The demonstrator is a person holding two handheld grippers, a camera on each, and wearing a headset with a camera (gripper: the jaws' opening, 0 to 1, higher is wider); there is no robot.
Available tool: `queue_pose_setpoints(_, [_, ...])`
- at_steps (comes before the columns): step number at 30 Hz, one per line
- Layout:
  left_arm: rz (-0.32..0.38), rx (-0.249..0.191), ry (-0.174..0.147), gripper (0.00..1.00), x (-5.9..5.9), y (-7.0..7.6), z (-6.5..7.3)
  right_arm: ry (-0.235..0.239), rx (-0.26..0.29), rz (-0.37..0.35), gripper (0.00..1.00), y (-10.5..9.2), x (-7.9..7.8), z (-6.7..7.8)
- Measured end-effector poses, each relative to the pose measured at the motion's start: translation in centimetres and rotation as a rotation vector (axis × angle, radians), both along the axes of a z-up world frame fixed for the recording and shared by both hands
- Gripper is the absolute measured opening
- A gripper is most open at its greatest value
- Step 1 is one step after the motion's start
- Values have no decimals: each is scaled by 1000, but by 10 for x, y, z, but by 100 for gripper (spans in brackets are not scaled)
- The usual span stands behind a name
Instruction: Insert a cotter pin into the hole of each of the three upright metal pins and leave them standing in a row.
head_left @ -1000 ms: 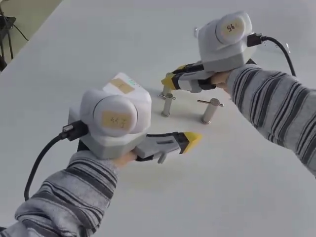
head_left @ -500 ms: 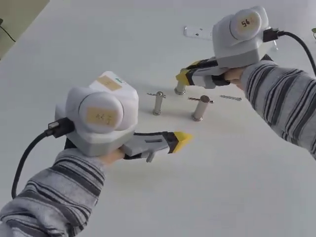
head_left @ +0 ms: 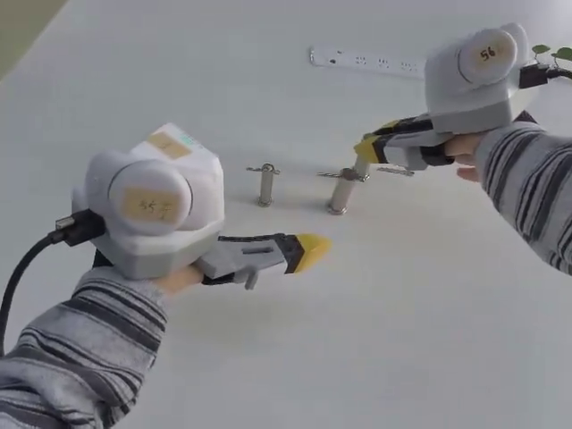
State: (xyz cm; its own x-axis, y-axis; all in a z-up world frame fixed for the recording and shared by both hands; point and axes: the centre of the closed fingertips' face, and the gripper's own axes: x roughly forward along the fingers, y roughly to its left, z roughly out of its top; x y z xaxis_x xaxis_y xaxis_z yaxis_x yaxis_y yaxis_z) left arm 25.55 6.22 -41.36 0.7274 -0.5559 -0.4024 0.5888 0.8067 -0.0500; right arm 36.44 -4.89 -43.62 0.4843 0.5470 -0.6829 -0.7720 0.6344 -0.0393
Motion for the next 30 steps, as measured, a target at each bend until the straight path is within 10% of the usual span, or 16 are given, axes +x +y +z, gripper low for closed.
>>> queue_pose_setpoints(15, [1, -16, 5, 99, -10, -2, 5, 20, 1, -137, 8, -42, -34, 6])
queue_pose_setpoints(30, [-6, -13, 23, 99, -35, 2, 7, 39, 41, -175, 8, -26, -75, 8])
